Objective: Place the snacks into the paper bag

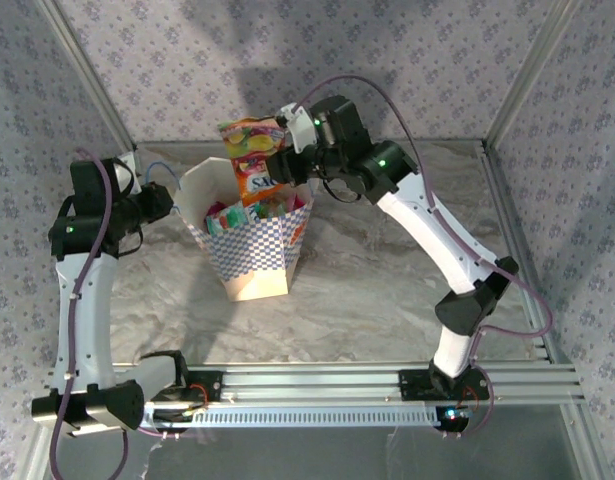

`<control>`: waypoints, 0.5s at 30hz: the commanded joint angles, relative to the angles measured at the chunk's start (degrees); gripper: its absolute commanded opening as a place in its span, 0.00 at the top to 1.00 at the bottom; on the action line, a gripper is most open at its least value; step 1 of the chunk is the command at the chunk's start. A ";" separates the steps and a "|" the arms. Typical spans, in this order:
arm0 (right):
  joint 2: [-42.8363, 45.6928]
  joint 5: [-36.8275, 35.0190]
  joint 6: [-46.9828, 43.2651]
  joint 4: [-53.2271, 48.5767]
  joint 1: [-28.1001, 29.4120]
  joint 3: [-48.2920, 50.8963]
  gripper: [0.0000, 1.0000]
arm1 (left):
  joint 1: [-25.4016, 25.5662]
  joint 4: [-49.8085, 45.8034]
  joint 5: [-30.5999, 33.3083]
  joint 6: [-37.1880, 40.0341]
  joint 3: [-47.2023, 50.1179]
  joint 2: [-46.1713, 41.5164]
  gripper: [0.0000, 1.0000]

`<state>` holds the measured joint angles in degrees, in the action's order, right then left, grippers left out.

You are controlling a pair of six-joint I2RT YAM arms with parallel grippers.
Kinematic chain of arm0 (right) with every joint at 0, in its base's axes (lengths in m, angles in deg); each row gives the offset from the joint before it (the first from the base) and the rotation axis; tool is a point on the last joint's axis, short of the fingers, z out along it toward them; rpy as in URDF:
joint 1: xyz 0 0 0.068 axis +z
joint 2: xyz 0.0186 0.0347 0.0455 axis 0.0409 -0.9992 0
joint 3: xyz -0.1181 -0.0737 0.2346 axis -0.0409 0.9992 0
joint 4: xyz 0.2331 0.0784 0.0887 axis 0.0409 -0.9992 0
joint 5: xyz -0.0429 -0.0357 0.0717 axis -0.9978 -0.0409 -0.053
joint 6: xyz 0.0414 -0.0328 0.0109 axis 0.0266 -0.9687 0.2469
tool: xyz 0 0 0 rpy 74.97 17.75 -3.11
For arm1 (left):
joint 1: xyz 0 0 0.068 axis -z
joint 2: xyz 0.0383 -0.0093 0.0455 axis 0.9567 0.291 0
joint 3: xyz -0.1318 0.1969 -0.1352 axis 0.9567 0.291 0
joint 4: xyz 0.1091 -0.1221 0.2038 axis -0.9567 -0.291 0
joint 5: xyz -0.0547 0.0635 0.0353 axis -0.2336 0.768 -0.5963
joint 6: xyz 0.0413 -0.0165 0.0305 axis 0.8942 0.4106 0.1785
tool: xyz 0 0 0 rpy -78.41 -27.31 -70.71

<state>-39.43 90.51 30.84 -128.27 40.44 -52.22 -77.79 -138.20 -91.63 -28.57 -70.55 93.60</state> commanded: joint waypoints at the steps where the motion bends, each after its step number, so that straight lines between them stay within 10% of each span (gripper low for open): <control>1: -0.46 0.09 -0.31 -0.07 -0.05 -2.59 0.73 | 0.29 -0.90 0.26 0.62 -1.55 -0.93 0.84; 15: -4.67 2.17 2.24 -1.15 -0.93 -3.16 0.73 | -0.21 -1.26 0.86 1.40 -1.68 -1.19 0.88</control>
<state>-42.92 90.86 31.43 -129.58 39.74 -53.03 -77.83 -139.01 -91.19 -28.09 -70.77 93.45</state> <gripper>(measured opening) 0.272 0.120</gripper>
